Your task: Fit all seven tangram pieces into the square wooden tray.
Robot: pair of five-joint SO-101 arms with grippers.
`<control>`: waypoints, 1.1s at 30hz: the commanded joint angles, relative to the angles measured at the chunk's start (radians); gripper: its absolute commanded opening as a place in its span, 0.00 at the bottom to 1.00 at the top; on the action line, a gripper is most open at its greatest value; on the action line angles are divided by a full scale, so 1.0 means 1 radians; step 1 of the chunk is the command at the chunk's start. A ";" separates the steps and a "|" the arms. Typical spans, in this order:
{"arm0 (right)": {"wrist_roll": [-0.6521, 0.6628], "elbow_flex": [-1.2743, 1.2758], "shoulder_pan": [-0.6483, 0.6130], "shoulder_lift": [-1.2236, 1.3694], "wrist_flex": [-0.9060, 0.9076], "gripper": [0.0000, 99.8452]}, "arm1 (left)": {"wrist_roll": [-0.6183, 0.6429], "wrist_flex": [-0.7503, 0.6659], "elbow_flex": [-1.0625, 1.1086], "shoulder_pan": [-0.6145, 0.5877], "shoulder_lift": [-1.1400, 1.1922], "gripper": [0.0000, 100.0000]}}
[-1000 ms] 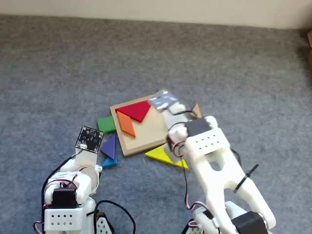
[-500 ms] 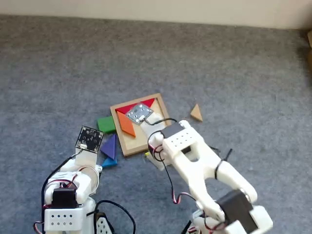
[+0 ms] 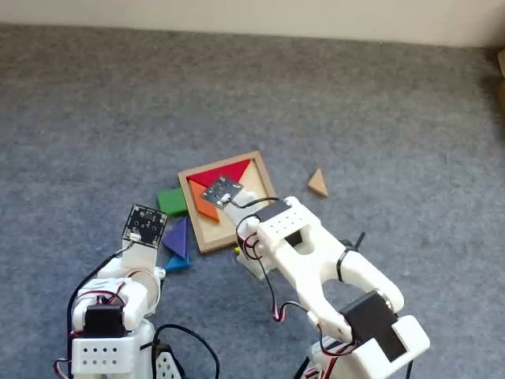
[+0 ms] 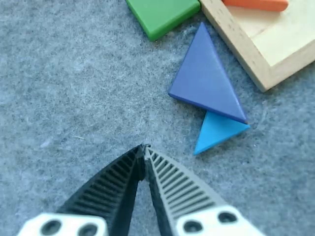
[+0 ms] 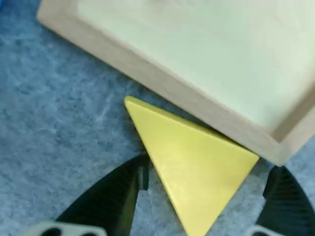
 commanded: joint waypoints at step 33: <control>0.035 0.007 0.062 -0.008 0.015 0.14 | -0.006 0.002 0.019 0.019 -0.027 0.01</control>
